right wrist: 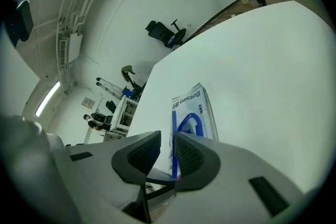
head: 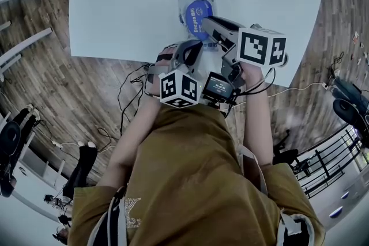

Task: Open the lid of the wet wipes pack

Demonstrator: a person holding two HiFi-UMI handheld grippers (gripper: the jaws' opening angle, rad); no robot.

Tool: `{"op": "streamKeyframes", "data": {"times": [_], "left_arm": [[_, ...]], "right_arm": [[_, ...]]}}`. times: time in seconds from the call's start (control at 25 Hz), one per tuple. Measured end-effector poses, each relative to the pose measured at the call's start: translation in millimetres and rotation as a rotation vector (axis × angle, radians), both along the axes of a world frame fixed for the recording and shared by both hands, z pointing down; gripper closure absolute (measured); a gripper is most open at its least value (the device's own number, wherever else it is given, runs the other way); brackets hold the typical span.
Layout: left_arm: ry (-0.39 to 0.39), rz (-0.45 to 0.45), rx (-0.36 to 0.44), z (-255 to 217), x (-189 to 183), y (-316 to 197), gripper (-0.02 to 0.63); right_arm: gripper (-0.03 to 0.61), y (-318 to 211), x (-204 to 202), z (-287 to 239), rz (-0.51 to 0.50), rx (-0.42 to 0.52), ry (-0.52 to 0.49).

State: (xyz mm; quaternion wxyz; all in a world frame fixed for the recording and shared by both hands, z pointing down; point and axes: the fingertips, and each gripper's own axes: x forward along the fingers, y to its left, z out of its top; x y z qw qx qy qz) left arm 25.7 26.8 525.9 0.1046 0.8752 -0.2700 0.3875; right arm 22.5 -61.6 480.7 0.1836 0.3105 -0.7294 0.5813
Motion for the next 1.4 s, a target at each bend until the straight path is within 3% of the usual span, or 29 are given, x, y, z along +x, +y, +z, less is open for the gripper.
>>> {"op": "streamKeyframes", "data": {"times": [0.4,1.08,1.4], "left_arm": [[0.109,-0.013,-0.004,-12,20,-6,0.612],[0.111,-0.078,0.011,-8,8,-12,0.612],[0.147,-0.046,0.043,-20,21,-9,0.612]], "right_arm": [[0.491,-3,0,-6,0.040,-0.005,-0.046],[0.491,-8,-8,-14,0.086,-0.004,-0.155],[0.491,-5,-13,-16,0.069,-0.006,-0.179]]}}
